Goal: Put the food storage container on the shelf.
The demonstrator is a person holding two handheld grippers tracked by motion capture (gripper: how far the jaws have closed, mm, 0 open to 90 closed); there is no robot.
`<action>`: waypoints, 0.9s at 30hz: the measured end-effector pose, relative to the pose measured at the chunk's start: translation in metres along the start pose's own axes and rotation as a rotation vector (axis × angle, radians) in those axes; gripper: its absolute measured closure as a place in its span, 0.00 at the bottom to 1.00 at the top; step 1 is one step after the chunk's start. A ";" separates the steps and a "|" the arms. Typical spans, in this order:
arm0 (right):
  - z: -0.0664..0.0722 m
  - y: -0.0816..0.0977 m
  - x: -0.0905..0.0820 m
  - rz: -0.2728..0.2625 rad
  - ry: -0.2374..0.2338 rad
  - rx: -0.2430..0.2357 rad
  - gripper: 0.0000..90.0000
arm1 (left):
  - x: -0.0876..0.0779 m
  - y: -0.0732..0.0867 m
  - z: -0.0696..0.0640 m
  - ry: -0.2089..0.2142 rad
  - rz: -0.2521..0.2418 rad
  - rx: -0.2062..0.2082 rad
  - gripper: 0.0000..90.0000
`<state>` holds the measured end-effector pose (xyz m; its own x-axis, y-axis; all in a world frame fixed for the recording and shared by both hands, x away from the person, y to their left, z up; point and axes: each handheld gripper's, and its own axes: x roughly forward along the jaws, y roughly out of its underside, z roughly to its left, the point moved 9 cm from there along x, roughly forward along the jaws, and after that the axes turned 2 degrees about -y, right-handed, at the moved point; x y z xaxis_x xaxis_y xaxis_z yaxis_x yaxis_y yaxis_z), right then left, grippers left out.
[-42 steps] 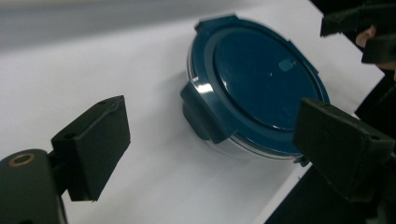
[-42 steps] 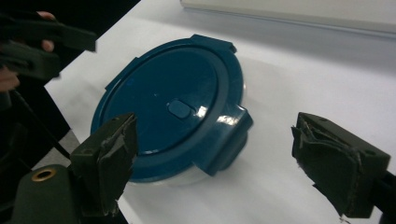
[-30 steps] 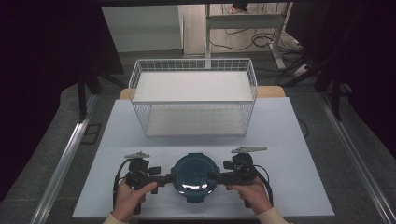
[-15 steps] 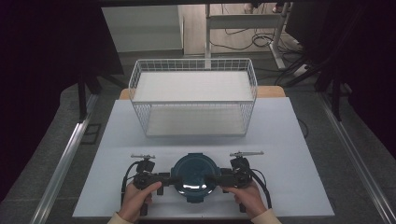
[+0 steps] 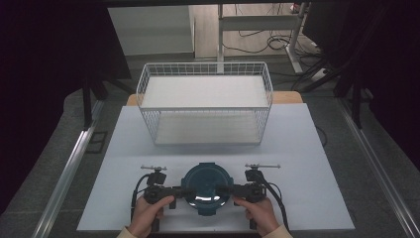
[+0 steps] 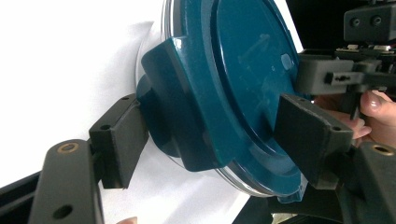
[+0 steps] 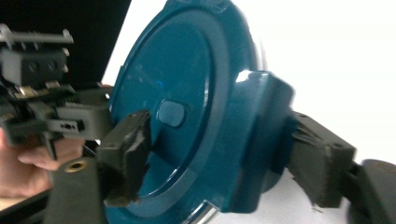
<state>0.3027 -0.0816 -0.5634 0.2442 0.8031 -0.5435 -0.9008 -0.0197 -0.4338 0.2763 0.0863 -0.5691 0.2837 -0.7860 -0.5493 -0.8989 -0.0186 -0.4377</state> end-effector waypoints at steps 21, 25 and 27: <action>0.015 0.007 -0.019 -0.049 -0.027 -0.091 0.44 | -0.020 0.003 -0.015 -0.017 -0.067 0.076 0.46; 0.020 0.005 -0.021 -0.060 -0.033 -0.134 0.44 | -0.024 0.002 -0.019 -0.018 -0.078 0.110 0.47; 0.024 0.003 -0.024 -0.072 -0.031 -0.170 0.44 | -0.027 0.000 -0.022 -0.018 -0.086 0.130 0.47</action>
<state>0.2857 -0.0865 -0.5349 0.2927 0.8240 -0.4851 -0.8068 -0.0595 -0.5879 0.2610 0.0936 -0.5386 0.3649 -0.7735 -0.5182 -0.8208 -0.0045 -0.5712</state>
